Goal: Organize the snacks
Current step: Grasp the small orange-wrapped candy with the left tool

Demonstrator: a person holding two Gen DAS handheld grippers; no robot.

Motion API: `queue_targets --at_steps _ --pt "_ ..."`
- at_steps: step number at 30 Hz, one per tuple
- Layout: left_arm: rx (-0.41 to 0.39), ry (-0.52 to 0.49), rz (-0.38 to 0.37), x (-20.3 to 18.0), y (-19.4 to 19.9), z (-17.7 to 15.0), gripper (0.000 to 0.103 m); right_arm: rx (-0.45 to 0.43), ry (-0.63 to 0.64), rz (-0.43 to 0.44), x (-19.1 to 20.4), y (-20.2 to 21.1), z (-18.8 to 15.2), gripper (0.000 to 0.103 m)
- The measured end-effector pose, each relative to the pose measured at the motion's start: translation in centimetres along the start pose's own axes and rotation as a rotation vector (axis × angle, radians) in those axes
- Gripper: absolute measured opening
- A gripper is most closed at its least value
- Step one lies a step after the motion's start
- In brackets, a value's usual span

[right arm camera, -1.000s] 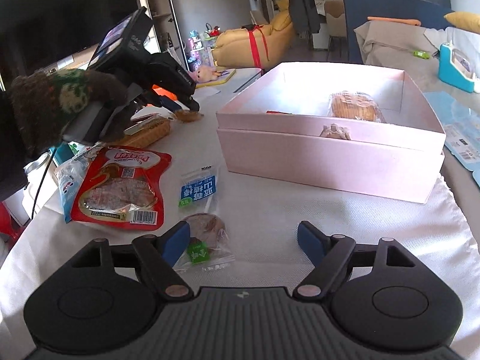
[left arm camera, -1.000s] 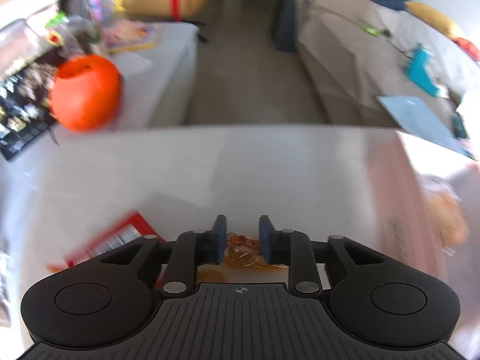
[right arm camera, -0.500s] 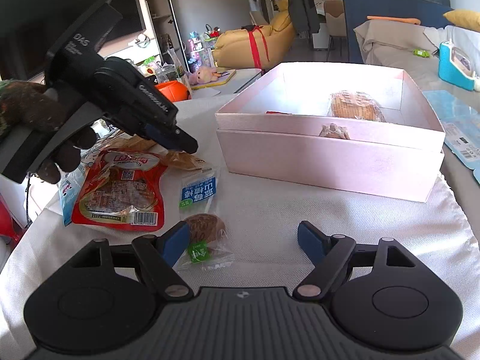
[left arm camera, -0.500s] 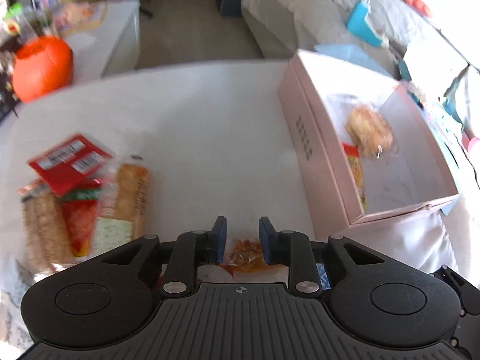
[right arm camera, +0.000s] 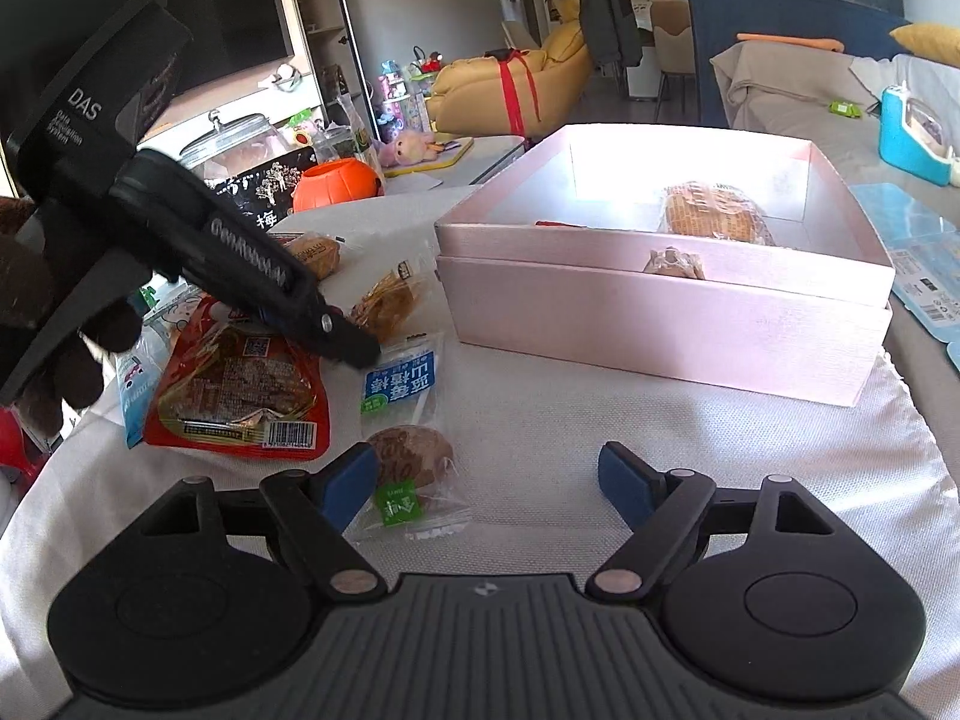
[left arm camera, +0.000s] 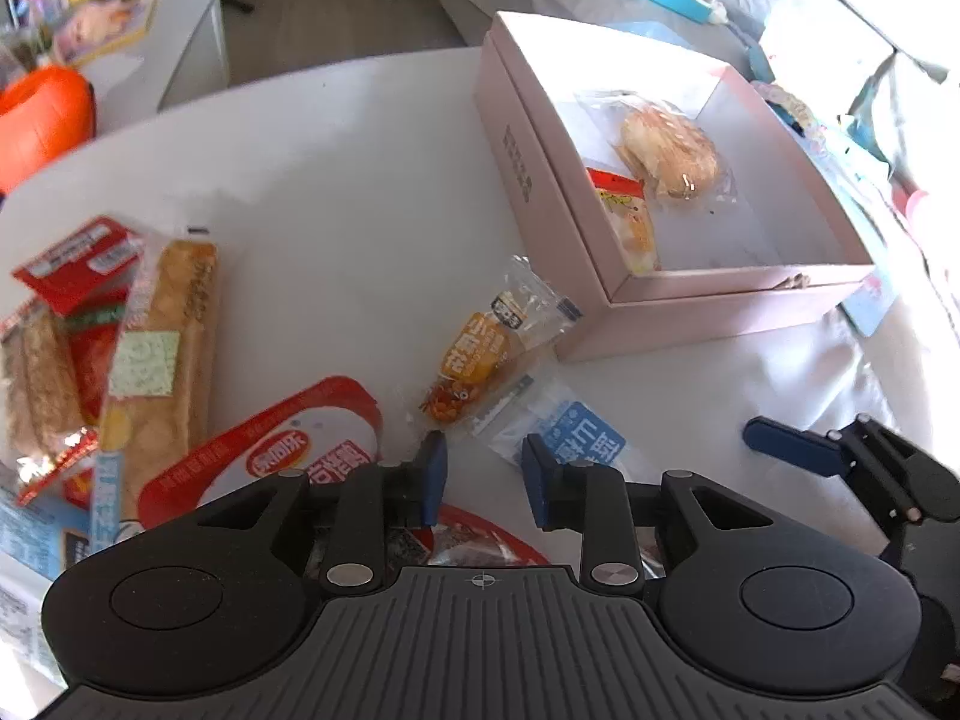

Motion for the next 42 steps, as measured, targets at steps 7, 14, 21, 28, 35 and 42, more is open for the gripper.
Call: queue_targets --at_steps 7,14,21,28,35,42 --pt "-0.11 0.018 0.006 0.6 1.9 1.2 0.031 0.0 0.0 0.0 0.0 0.0 0.0 0.082" --pt "-0.217 0.085 -0.022 1.1 4.1 2.7 0.031 0.0 -0.001 0.0 0.0 0.0 0.0 0.082" --pt "-0.192 0.092 0.01 2.6 2.5 2.4 0.031 0.001 0.001 0.003 0.0 0.0 0.0 0.083" --pt "-0.098 0.045 -0.031 1.2 0.6 0.4 0.032 0.0 0.001 0.003 0.0 0.0 0.0 0.083" --pt "-0.147 0.076 -0.083 1.4 4.0 0.6 0.032 0.001 0.002 0.002 0.0 0.0 0.0 0.083" --pt "-0.177 0.146 -0.068 3.0 3.6 2.3 0.032 0.001 0.003 0.003 0.0 0.0 0.0 0.083"
Point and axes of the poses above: each gripper's, at about its wrist camera, not at the fingertips, and y roughly against the way its jaws point, x to its left, z to its top, the point moved 8 cm from there along -y, roughly the way its jaws point, and after that the axes turned 8 degrees about y, right-handed, at the moved point
